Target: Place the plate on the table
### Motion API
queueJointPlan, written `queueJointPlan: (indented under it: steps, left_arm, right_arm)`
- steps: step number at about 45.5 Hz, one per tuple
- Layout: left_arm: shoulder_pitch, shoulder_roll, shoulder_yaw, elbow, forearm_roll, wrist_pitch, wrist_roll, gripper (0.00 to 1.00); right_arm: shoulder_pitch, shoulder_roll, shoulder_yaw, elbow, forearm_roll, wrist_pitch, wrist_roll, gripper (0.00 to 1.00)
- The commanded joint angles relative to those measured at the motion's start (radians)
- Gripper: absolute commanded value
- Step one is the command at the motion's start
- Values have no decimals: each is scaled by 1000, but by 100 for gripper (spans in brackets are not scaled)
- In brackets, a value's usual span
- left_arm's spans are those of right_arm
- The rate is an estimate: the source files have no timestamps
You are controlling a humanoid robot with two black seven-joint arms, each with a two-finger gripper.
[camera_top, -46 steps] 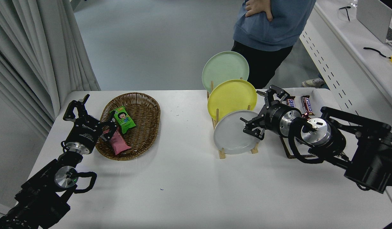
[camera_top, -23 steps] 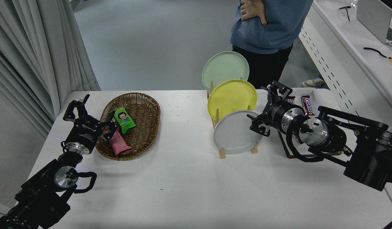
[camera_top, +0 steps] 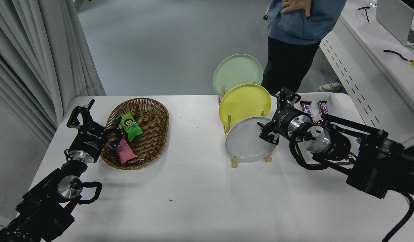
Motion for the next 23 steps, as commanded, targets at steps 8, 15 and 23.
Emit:
queueJointPlan:
  steps: [8,15,23]
  left_arm:
    - [0,0,0,0,0,0,0,100]
    - [0,0,0,0,0,0,0,100]
    - [0,0,0,0,0,0,0,100]
  right_arm:
    - [18,41,-18,-21,-6,-7,-9,100]
    - [37,41,-21,-24,-25,-14,-9,99]
    - [40,41,-21,-39,-64,-14,-10,99]
